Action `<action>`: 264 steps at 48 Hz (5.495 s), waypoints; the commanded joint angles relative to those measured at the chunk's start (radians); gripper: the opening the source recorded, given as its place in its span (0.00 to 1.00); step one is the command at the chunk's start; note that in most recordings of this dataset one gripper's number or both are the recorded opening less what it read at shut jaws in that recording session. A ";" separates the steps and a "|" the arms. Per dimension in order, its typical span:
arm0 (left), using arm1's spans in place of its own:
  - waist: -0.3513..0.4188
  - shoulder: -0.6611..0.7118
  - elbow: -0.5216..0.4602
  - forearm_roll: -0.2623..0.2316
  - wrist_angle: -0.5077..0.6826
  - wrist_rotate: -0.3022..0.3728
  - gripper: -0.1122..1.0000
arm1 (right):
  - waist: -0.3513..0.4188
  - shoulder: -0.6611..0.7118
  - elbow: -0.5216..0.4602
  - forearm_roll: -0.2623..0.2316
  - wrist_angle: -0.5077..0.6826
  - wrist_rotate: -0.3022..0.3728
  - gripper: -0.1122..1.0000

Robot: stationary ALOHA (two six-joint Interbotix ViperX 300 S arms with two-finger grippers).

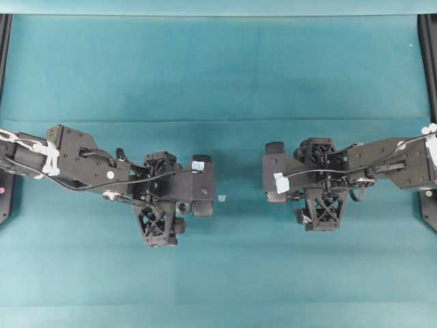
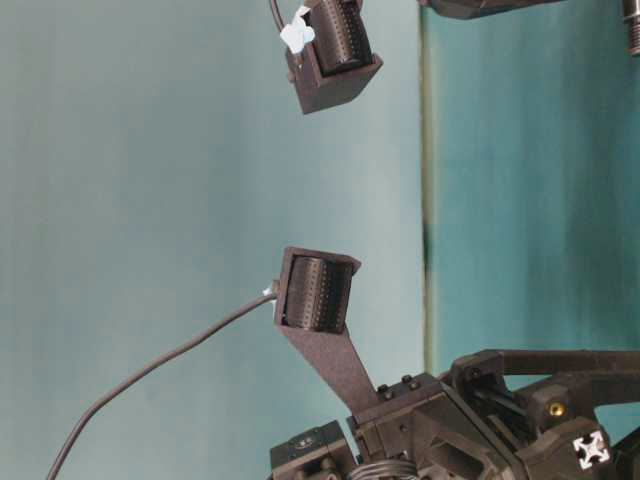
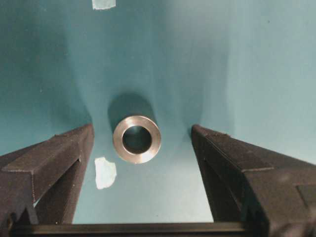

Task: Insert the washer onto the shaft with both hands.
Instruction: 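Close the left gripper on the washer, right on the shaft collar, then lift the washer and shaft off the table with both grippers, then bring washer and shaft together, aligning washer over the shaft tip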

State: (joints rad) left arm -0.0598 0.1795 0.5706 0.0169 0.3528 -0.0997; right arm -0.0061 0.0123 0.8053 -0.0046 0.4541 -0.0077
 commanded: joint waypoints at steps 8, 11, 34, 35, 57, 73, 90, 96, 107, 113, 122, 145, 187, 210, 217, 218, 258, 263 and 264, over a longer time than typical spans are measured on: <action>0.003 -0.005 -0.003 0.002 -0.008 -0.002 0.85 | 0.003 -0.003 -0.005 0.000 -0.003 -0.008 0.94; 0.002 -0.006 -0.003 0.003 -0.011 -0.002 0.85 | 0.003 -0.003 -0.003 0.000 -0.003 -0.008 0.93; 0.000 -0.005 -0.003 0.002 -0.008 -0.009 0.78 | 0.002 0.002 -0.005 0.000 -0.003 -0.008 0.74; 0.000 -0.005 -0.003 0.002 -0.011 -0.008 0.77 | 0.003 0.002 -0.005 0.000 -0.003 -0.008 0.72; -0.003 -0.011 0.006 0.002 -0.011 0.008 0.43 | -0.014 0.002 -0.005 0.000 -0.003 -0.008 0.24; -0.005 -0.014 0.006 0.002 -0.008 0.008 0.43 | -0.017 0.002 0.009 0.005 -0.003 -0.006 0.11; -0.006 -0.014 0.006 0.002 -0.011 0.008 0.43 | -0.018 0.002 0.017 0.005 -0.011 -0.006 0.11; -0.005 -0.014 0.006 0.002 -0.011 0.006 0.43 | -0.018 0.002 0.017 0.005 -0.014 -0.008 0.11; -0.005 -0.014 0.006 0.003 -0.011 0.002 0.43 | -0.018 0.002 0.017 0.005 -0.020 -0.009 0.11; -0.005 -0.014 0.006 0.002 -0.011 -0.002 0.43 | -0.018 0.003 0.018 0.005 -0.020 -0.014 0.11; -0.005 -0.014 0.006 0.002 -0.012 -0.003 0.43 | -0.018 0.003 0.020 0.005 -0.020 -0.020 0.11; 0.011 -0.089 0.089 0.003 -0.121 -0.009 0.43 | -0.015 -0.054 0.077 0.008 -0.118 -0.008 0.11; 0.009 -0.192 0.201 0.002 -0.494 -0.012 0.43 | 0.020 -0.204 0.233 0.028 -0.528 0.112 0.10; 0.009 -0.232 0.313 0.002 -0.879 -0.092 0.43 | 0.094 -0.218 0.290 0.028 -0.790 0.192 0.10; 0.006 -0.224 0.318 0.002 -0.946 -0.114 0.43 | 0.114 -0.201 0.307 0.028 -0.891 0.235 0.10; 0.006 -0.224 0.318 0.002 -0.953 -0.114 0.43 | 0.117 -0.198 0.308 0.028 -0.910 0.242 0.10; -0.037 -0.132 0.287 0.002 -1.060 -0.221 0.43 | 0.173 0.012 0.296 0.077 -1.308 0.318 0.10; -0.037 -0.123 0.279 0.002 -1.060 -0.221 0.43 | 0.173 0.018 0.291 0.077 -1.310 0.318 0.10; -0.038 -0.121 0.278 0.002 -1.062 -0.221 0.43 | 0.173 0.020 0.291 0.077 -1.310 0.318 0.10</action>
State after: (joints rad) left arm -0.0951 0.0598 0.8682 0.0169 -0.6964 -0.3206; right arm 0.1641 0.0322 1.1091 0.0690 -0.8406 0.3022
